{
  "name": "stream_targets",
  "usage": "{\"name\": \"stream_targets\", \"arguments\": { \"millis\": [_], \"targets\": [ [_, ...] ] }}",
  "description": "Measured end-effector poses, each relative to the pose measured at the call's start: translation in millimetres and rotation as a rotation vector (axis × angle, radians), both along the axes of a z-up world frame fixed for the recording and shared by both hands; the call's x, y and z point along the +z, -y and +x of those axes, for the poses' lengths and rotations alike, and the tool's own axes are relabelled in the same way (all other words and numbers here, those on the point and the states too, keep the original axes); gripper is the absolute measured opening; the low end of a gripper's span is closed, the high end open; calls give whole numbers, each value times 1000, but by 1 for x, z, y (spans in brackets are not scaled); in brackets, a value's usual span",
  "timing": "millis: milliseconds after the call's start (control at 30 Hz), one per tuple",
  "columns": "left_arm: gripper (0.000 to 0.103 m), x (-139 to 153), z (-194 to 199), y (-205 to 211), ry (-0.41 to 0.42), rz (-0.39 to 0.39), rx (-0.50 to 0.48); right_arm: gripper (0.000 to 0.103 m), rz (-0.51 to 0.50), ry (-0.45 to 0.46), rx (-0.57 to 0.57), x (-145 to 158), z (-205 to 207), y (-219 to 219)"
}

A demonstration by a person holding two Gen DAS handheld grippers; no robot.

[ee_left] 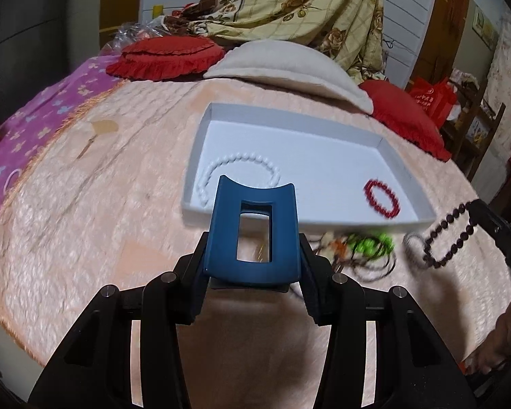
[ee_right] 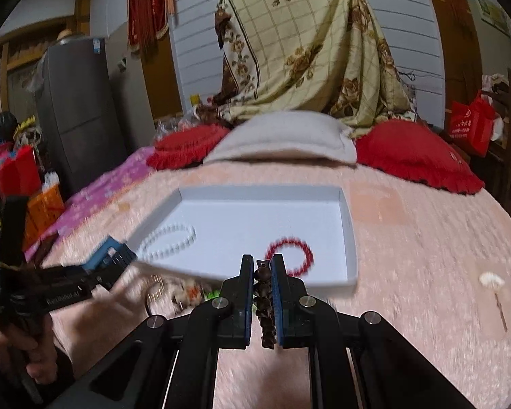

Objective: Organize jewelry
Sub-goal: 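Lower the clip and brown bracelet into the white box and open both tools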

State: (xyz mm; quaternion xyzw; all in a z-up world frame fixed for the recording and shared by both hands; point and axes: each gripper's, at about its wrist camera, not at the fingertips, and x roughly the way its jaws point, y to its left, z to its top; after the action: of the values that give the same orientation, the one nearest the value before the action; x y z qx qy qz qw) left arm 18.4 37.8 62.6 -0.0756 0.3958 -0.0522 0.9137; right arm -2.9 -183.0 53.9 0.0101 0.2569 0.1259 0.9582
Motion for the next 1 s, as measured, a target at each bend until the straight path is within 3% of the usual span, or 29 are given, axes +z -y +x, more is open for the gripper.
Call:
{"name": "stream_targets", "arguments": {
  "millis": [133, 233, 400, 533, 700, 1000],
  "targets": [
    [45, 15, 34, 13, 22, 26, -27, 9, 41, 20, 7, 24, 28, -1],
    [45, 15, 67, 24, 1, 3, -62, 9, 30, 3, -9, 33, 60, -5],
    [45, -2, 119, 43, -38, -11, -96, 9, 41, -56, -39, 21, 116, -7],
    [45, -21, 137, 57, -74, 27, -97, 9, 67, -119, -54, 2, 151, -10],
    [45, -28, 147, 57, -104, 13, -81, 9, 162, -170, -33, -10, 177, -12],
    [45, -34, 153, 66, -118, 36, -73, 9, 116, -275, -193, -42, 197, 13]
  ]
}}
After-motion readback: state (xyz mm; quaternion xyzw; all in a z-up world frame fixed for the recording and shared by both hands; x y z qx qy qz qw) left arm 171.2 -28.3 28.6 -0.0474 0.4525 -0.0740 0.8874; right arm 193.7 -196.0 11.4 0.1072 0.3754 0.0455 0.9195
